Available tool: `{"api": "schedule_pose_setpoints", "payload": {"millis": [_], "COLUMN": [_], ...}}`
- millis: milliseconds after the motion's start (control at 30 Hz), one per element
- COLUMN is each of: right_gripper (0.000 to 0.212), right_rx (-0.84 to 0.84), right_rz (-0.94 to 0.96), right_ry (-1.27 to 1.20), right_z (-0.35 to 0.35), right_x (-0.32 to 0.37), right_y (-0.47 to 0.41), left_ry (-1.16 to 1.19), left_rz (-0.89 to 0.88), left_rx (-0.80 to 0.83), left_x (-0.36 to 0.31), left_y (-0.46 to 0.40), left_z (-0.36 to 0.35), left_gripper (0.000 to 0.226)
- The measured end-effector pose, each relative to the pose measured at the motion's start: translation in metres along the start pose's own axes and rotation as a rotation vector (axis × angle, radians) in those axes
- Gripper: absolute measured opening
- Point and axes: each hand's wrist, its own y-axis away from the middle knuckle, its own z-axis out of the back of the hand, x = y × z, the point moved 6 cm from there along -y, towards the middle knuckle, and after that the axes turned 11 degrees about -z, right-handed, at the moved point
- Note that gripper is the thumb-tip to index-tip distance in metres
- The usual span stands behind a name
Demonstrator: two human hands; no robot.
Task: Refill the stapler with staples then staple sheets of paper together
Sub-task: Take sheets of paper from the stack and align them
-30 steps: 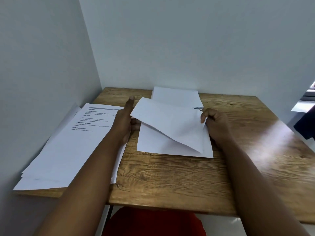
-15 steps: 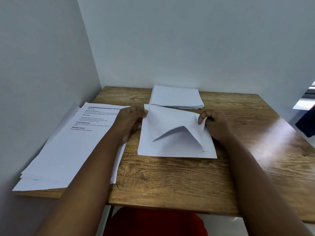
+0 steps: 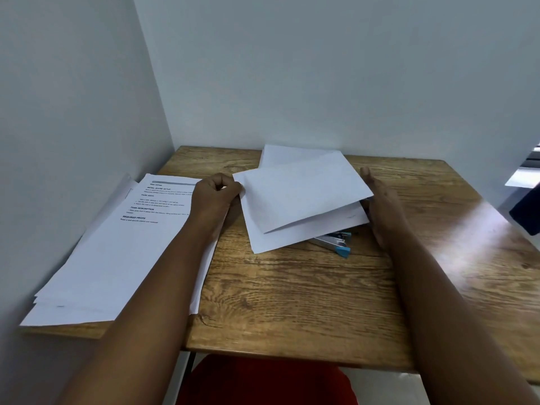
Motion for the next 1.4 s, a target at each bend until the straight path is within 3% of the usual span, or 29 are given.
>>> {"api": "schedule_pose_setpoints", "payload": {"millis": [67,367,567,700,867,1033,1400], "right_gripper": [0.06,0.015,0.027,0.018,0.013,0.015,0.013], "right_rx": [0.019,0.14,0.004,-0.021,-0.033,-0.059,-0.107], "right_rz": [-0.005,-0.06,-0.009,0.011,0.066,0.103,0.036], "right_ry": [0.027,-0.066,0.127,0.074,0.098,0.127,0.089], "right_z": [-0.002,-0.004,-0.003,0.0,0.001,-0.002,0.002], "right_x": [0.001,0.001,0.001,0.002,0.003,0.005,0.006], "right_y": [0.002,0.004,0.005,0.004,0.002,0.002,0.008], "left_ry": [0.001,-0.135,0.036,0.088,0.204,0.203,0.12], "left_rz": [-0.012,-0.108,0.059,0.096,0.108,-0.032,-0.134], "left_rx": [-0.031,-0.143,0.067,0.211,0.164,0.107,0.083], "left_x": [0.0,-0.01,-0.006,-0.003,-0.002,-0.006,-0.01], "left_y": [0.0,0.002,0.01,0.013,0.008,0.003,-0.001], "left_z": [0.002,0.006,-0.011,-0.024,-0.02,-0.013,-0.009], "left_gripper": [0.02,0.014,0.024,0.033,0.011,0.044,0.05]}}
